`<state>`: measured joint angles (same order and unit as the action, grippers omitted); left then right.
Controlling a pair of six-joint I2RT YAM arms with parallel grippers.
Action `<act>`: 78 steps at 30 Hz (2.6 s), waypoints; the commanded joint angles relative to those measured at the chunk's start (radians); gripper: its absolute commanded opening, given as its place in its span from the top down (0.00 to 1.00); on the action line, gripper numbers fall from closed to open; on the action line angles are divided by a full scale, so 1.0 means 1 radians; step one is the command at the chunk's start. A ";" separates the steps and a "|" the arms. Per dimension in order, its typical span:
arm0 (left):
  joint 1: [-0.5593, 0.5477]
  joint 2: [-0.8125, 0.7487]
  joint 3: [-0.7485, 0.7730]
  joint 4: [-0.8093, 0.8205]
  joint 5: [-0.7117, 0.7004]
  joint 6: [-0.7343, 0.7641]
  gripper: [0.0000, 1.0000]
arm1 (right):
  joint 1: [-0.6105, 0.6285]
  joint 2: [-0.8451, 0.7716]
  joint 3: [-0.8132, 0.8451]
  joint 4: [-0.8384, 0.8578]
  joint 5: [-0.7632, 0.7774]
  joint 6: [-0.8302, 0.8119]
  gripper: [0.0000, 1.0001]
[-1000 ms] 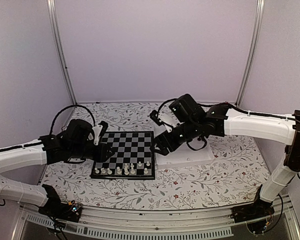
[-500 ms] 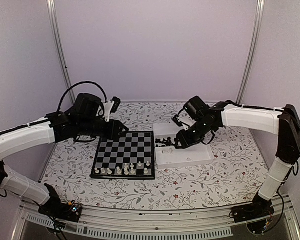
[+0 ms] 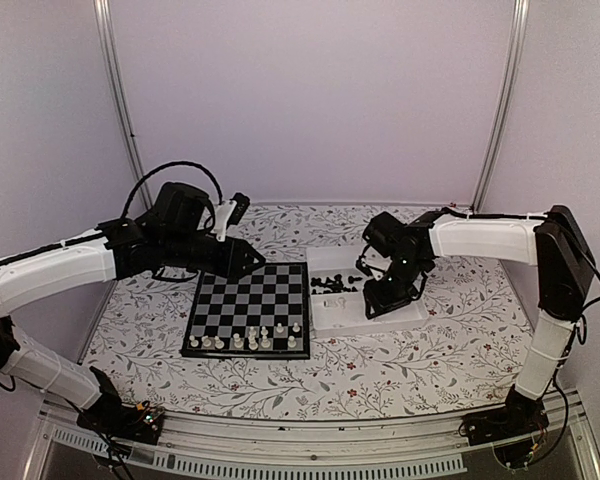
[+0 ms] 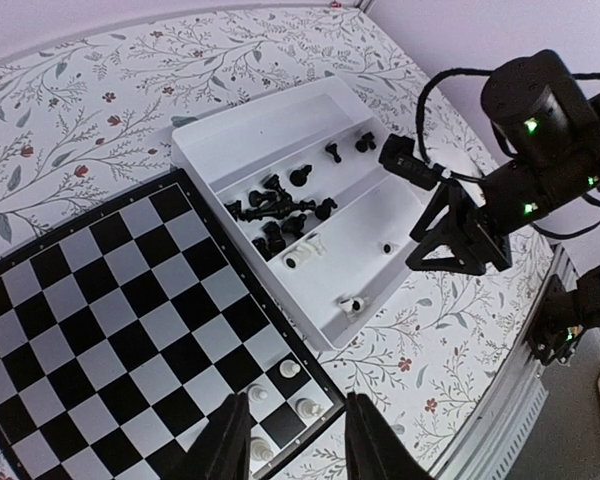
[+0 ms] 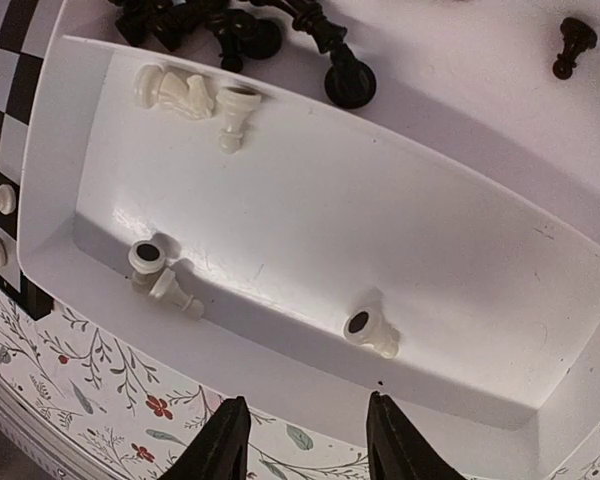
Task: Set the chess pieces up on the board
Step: Pick up the chess piece from the storage box, then place the chess piece in the storage box.
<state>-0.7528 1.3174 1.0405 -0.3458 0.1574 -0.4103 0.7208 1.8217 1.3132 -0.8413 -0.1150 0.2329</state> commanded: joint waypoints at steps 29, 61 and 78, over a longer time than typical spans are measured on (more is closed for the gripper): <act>-0.006 0.008 -0.037 0.011 0.024 -0.012 0.64 | 0.015 0.211 0.138 -0.070 0.029 -0.023 0.91; 0.119 0.371 0.196 0.129 0.440 -0.244 0.64 | 0.176 0.019 0.090 0.088 0.156 -0.328 0.97; 0.119 0.355 0.190 0.059 0.473 -0.201 0.63 | 0.057 0.126 0.067 0.153 0.211 -0.508 0.93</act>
<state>-0.6411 1.6852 1.2118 -0.2577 0.6136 -0.6361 0.8337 1.9247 1.3865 -0.7105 0.0971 -0.2379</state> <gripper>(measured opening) 0.366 0.069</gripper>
